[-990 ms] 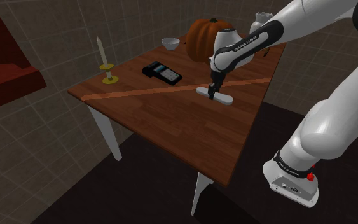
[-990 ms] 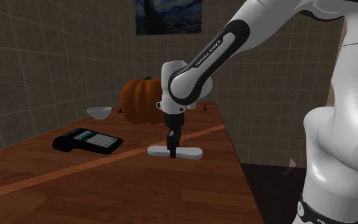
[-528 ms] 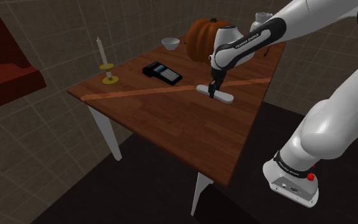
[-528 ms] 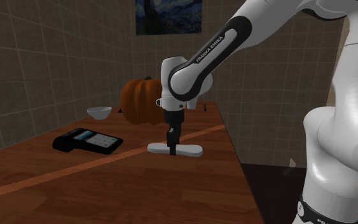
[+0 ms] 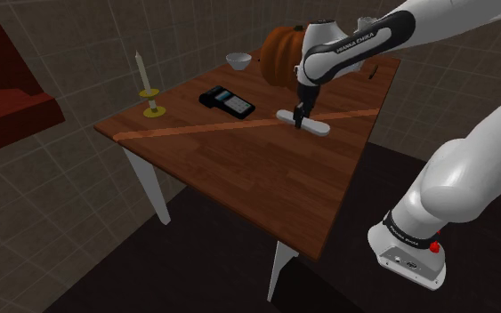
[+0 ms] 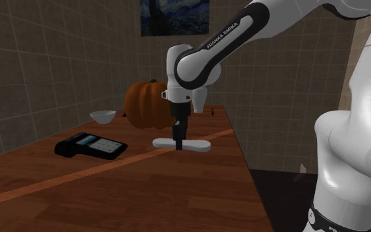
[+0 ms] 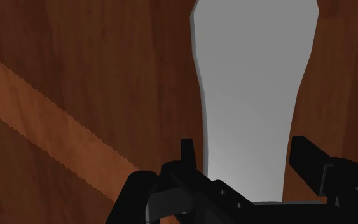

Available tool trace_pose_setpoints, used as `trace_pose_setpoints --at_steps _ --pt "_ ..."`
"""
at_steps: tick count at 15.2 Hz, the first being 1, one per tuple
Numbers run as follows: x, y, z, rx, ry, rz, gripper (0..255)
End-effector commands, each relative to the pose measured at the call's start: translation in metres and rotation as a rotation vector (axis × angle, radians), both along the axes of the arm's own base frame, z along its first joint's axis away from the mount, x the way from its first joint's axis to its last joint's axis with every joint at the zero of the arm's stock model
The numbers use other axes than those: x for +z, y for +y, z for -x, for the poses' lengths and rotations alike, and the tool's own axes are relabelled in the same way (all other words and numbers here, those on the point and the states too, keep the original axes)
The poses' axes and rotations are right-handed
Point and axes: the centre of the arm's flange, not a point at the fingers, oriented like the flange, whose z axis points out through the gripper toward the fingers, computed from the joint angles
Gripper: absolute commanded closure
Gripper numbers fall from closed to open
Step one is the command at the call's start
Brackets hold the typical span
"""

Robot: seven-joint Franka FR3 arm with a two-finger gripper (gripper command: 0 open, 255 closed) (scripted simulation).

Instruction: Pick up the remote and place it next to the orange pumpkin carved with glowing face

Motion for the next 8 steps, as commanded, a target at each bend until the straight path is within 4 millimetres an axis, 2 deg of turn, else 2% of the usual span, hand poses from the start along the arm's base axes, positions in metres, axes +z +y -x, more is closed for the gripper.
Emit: trace_pose_setpoints --at_steps 1,8 --pt "0.01 0.0 0.0 0.0 0.0 0.0 255" --pt "0.047 0.0 0.0 0.0 0.0 0.0 255"
